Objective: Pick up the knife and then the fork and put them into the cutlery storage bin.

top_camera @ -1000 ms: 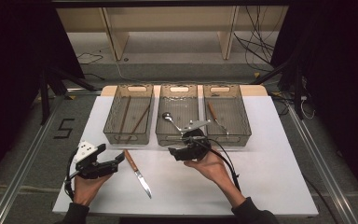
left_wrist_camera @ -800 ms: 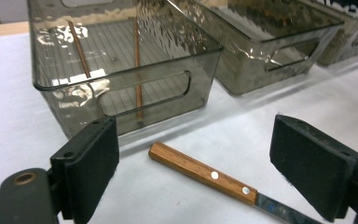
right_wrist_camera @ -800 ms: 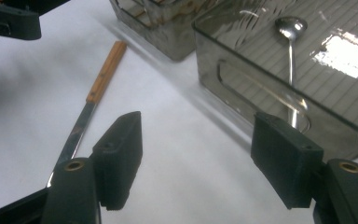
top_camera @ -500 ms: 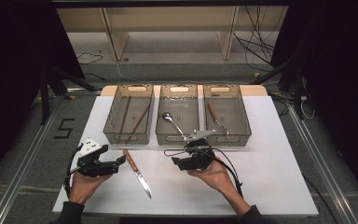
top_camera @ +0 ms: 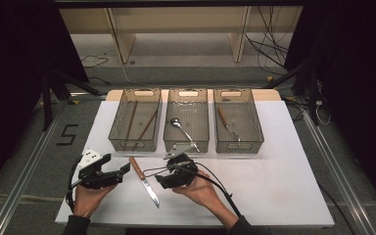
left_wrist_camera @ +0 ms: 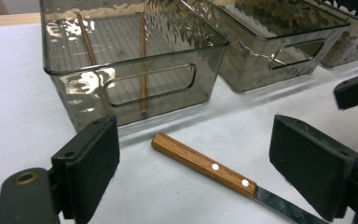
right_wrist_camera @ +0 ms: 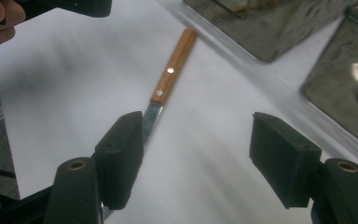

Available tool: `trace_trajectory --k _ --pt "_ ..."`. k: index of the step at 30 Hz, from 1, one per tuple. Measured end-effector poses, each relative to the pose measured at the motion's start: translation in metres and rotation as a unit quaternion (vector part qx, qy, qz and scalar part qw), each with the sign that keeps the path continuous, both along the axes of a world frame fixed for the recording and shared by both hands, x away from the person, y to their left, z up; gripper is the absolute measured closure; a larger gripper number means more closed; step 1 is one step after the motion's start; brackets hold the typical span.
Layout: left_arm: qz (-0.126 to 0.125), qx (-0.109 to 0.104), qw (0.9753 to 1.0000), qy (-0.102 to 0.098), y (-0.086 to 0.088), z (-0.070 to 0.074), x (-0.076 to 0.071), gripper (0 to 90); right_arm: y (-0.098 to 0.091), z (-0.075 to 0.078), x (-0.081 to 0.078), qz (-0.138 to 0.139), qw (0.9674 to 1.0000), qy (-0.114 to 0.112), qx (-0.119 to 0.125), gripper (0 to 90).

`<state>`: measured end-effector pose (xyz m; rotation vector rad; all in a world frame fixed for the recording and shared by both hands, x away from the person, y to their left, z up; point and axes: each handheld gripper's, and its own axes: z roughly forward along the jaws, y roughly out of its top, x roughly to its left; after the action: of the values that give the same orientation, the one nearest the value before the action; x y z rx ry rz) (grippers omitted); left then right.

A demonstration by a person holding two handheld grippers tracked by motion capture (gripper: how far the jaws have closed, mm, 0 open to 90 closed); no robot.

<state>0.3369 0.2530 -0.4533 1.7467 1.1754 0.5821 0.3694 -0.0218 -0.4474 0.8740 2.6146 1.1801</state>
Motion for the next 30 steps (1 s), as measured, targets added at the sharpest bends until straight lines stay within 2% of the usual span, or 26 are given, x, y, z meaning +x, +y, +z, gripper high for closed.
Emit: trace_trajectory --k 10,18,30 --pt "0.018 -0.014 0.9997 -0.007 0.006 -0.001 -0.003 15.7 0.027 -0.010 0.004 0.008 0.9999 0.008 -0.011 35.3" --pt "0.027 -0.018 0.9994 -0.010 0.009 -0.001 -0.004 15.7 0.039 -0.019 0.008 0.013 0.9997 0.008 -0.021 35.5" --pt "0.037 -0.023 0.9990 -0.012 0.012 -0.002 -0.005 15.7 0.055 -0.027 0.013 0.005 0.9995 0.011 -0.028 38.1"
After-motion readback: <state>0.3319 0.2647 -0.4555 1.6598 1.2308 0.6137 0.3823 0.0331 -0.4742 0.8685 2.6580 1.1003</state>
